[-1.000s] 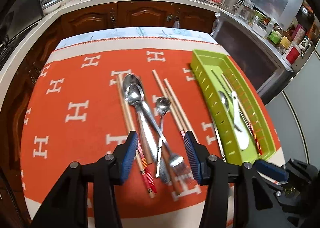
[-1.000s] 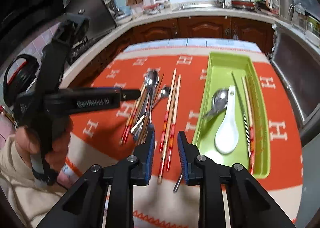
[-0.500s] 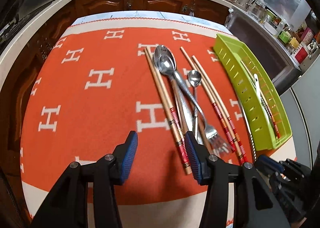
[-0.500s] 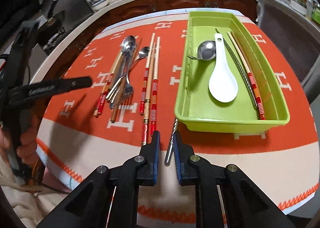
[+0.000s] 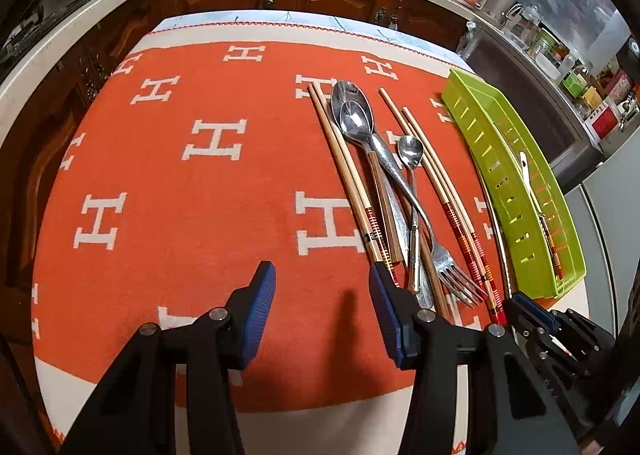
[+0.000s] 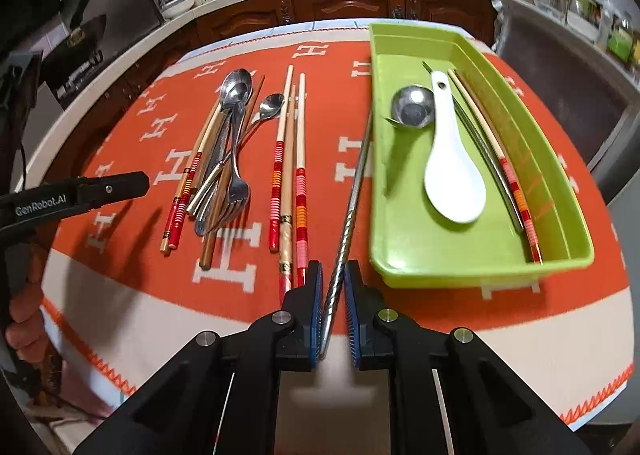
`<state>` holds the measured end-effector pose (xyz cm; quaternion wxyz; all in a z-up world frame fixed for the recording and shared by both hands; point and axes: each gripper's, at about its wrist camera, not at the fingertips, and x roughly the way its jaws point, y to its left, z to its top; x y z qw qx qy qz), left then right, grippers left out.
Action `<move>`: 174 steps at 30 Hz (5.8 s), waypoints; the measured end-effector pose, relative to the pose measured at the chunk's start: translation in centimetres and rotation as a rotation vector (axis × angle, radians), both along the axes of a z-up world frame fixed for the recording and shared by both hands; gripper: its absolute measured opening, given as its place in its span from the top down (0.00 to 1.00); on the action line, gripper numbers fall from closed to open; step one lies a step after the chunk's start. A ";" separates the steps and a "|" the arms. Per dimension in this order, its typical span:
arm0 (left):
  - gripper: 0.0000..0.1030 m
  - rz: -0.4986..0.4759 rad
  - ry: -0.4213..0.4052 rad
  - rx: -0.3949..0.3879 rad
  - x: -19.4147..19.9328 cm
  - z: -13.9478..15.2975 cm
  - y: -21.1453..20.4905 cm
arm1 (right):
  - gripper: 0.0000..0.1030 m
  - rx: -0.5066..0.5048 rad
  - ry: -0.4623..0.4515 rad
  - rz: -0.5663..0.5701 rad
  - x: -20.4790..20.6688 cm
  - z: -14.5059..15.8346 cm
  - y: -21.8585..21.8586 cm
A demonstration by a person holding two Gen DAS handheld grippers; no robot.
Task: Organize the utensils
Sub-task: 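Grasp a twisted metal chopstick with the right tool while the left tool grasps a wooden chopstick, then lift both held chopsticks and carry them toward the green tray, then lower both chopsticks into the green tray and open both tools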
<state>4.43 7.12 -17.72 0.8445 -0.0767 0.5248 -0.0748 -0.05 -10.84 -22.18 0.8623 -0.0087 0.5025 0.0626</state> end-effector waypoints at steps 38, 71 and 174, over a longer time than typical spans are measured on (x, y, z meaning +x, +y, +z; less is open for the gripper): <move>0.86 -0.049 0.084 0.090 6.5 -1.8 -5.0 | 0.95 0.096 -0.027 0.037 0.4 1.5 1.3; 0.96 -0.014 0.195 -0.132 5.6 -2.3 0.5 | 0.94 0.218 0.148 0.028 4.9 0.0 2.6; 0.92 -0.274 0.237 -0.236 9.9 0.3 -22.6 | 0.92 0.177 0.047 -0.243 8.2 4.2 -16.1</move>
